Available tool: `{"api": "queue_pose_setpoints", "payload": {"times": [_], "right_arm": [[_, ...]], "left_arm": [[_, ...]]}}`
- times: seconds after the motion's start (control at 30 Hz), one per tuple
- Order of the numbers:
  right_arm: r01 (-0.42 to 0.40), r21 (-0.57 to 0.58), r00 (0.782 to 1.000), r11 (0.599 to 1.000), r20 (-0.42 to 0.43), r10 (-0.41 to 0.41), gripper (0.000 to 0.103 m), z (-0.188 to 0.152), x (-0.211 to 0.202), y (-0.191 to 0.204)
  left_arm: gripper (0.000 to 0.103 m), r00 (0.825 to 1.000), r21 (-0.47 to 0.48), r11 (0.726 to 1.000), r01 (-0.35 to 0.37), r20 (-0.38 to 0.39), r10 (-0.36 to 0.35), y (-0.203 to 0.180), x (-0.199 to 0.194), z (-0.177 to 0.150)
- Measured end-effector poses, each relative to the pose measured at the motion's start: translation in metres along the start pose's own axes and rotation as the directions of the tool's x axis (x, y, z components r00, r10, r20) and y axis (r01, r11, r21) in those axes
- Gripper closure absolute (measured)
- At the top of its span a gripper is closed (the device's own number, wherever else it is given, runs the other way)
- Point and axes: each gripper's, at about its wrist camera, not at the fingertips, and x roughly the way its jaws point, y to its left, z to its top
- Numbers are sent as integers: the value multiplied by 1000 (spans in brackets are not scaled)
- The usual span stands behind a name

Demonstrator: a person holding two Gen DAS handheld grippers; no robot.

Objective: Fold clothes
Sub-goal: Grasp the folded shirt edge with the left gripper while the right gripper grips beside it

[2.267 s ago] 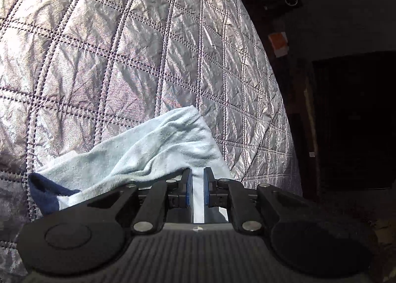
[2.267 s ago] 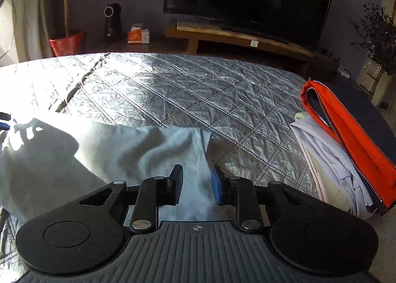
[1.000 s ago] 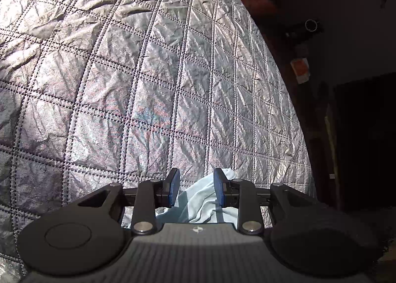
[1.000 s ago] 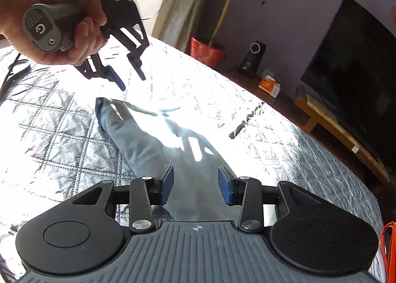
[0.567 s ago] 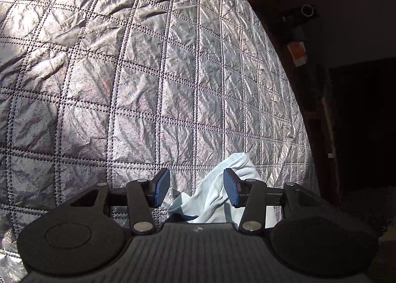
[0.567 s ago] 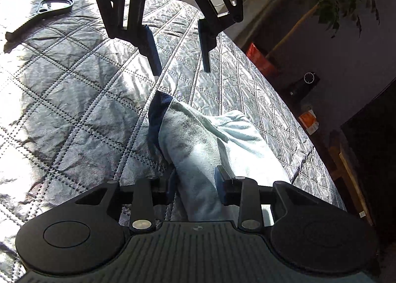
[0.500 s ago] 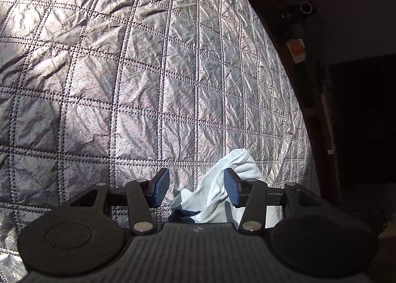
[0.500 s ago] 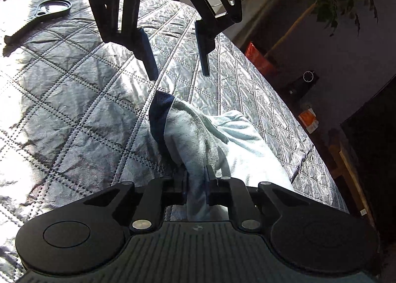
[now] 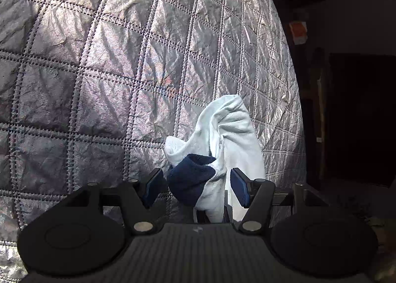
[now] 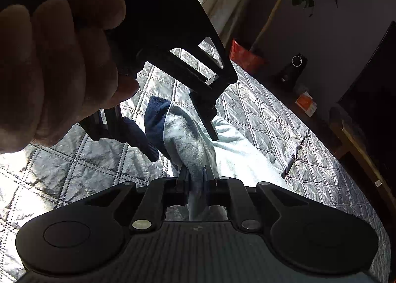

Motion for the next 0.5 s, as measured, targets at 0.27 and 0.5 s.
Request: {"api": "queue_pose_setpoints", "payload": {"times": [0.27, 0.5], "right_arm": [[-136, 220, 989, 966, 89, 119, 71, -29, -27, -46], [97, 334, 994, 938, -71, -78, 83, -58, -30, -101]], "left_arm": [[57, 997, 46, 999, -18, -72, 22, -12, 20, 5], [87, 997, 103, 994, -41, -64, 48, -13, 24, 2]]}}
